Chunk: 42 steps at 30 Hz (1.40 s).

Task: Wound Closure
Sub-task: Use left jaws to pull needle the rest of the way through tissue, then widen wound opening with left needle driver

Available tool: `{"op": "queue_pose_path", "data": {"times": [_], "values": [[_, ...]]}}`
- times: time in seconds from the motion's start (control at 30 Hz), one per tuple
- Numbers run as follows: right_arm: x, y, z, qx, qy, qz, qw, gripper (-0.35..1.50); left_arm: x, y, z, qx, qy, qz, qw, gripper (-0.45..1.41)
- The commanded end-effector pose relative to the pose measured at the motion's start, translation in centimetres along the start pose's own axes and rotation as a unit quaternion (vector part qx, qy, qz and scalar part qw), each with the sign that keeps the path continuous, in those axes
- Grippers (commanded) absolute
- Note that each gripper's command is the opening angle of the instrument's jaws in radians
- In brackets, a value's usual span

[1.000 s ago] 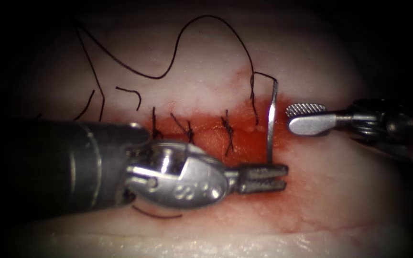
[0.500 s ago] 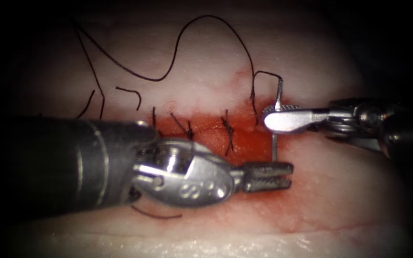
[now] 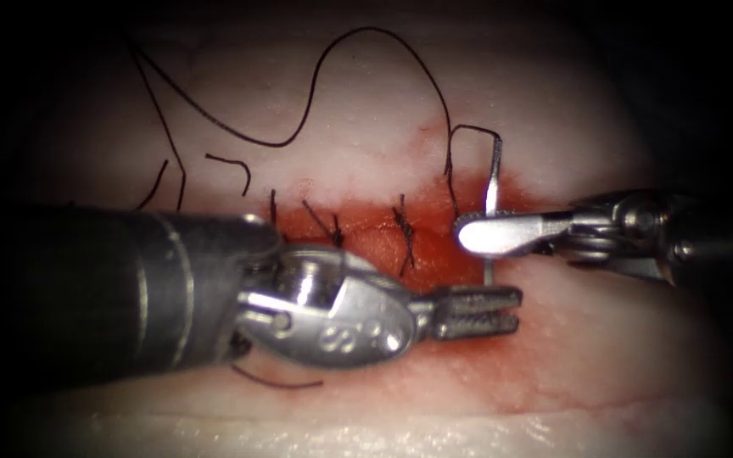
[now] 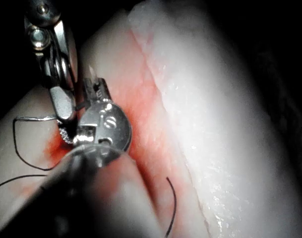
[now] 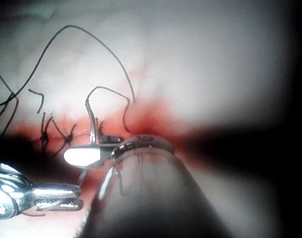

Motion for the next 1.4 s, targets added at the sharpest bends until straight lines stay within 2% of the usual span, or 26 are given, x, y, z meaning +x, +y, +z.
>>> {"op": "queue_pose_path", "data": {"times": [0.03,0.23,0.33,0.4,0.47,0.5,0.53,0.57,0.6,0.63,0.83,0.87,0.9,0.93,0.97,1.03,1.1,1.13,1.17,1.2,1.23,1.27,1.37,1.4], "values": [[-0.02,0.03,0.09,0.000,0.000,0.000,1.000,0.69,-0.03,0.02,0.07,0.000,0.000,0.000,1.000,-0.45],[0.01,0.02,0.09,-0.001,0.004,0.001,1.000,0.68,-0.02,0.03,0.06,-0.001,0.000,0.001,1.000,-0.45],[0.03,0.00,0.09,-0.003,0.006,0.003,1.000,0.61,-0.02,0.03,0.06,-0.001,0.000,0.001,1.000,-0.45],[0.03,0.00,0.10,-0.003,0.007,0.003,1.000,0.44,-0.02,0.03,0.06,-0.001,0.000,0.001,1.000,-0.45],[0.03,0.00,0.10,-0.003,0.007,0.003,1.000,0.37,-0.02,0.03,0.06,-0.001,0.000,0.001,1.000,-0.45],[0.03,0.00,0.11,-0.003,0.007,0.003,1.000,0.26,-0.02,0.03,0.06,-0.001,0.000,0.001,1.000,-0.45],[0.03,0.00,0.11,-0.003,0.007,0.003,1.000,0.26,-0.02,0.03,0.06,-0.001,0.000,0.001,1.000,-0.45],[0.03,0.00,0.11,-0.003,0.008,0.003,1.000,0.16,-0.02,0.03,0.06,-0.001,0.001,0.001,1.000,-0.45],[0.03,0.00,0.11,-0.003,0.007,0.003,1.000,0.04,-0.02,0.03,0.06,-0.001,0.001,0.001,1.000,-0.45],[0.02,0.00,0.11,-0.003,0.007,0.002,1.000,-0.35,-0.02,0.03,0.06,-0.001,0.001,0.001,1.000,-0.45],[0.03,0.00,0.10,-0.029,0.003,-0.008,1.000,-0.35,-0.02,0.03,0.06,-0.001,0.003,0.001,1.000,-0.45],[0.05,0.00,0.09,-0.031,0.005,-0.010,0.999,-0.35,-0.01,0.01,0.06,-0.002,0.003,0.000,1.000,0.26],[0.07,-0.01,0.07,-0.033,0.005,-0.010,0.999,-0.35,-0.01,0.00,0.05,-0.002,0.004,-0.003,1.000,0.59],[0.08,-0.01,0.06,-0.033,0.004,-0.009,0.999,-0.35,-0.01,-0.02,0.05,0.001,0.008,-0.022,1.000,0.78],[0.13,-0.02,0.03,-0.033,0.005,-0.008,0.999,-0.35,-0.01,-0.08,0.02,0.022,0.012,-0.065,0.998,1.11],[0.15,-0.02,0.00,-0.035,0.006,-0.013,0.999,-0.35,0.00,-0.11,-0.01,0.030,0.020,-0.090,0.995,1.20],[0.20,-0.02,-0.03,-0.031,0.009,-0.028,0.999,-0.35,0.00,-0.13,-0.05,0.028,0.023,-0.112,0.993,1.20],[0.23,-0.02,-0.05,-0.023,0.014,-0.040,0.999,-0.35,-0.01,-0.14,-0.08,0.029,0.021,-0.133,0.990,1.11],[0.26,-0.01,-0.06,-0.016,0.017,-0.052,0.998,-0.35,-0.01,-0.15,-0.10,0.032,0.016,-0.152,0.988,0.90],[0.29,-0.01,-0.08,-0.007,0.021,-0.070,0.997,-0.35,-0.02,-0.15,-0.11,0.039,0.007,-0.167,0.985,0.42],[0.32,0.00,-0.10,0.003,0.028,-0.094,0.995,-0.35,-0.03,-0.16,-0.12,0.045,-0.001,-0.174,0.984,0.17],[0.36,0.01,-0.13,0.015,0.035,-0.118,0.992,-0.35,-0.05,-0.16,-0.13,0.050,-0.005,-0.189,0.981,-0.01],[0.45,0.03,-0.20,0.031,0.044,-0.159,0.986,-0.35,-0.11,-0.19,-0.12,0.021,-0.032,-0.223,0.974,-0.43],[0.48,0.04,-0.22,0.033,0.045,-0.174,0.983,-0.35,-0.13,-0.20,-0.12,0.010,-0.040,-0.240,0.970,-0.45]]}}
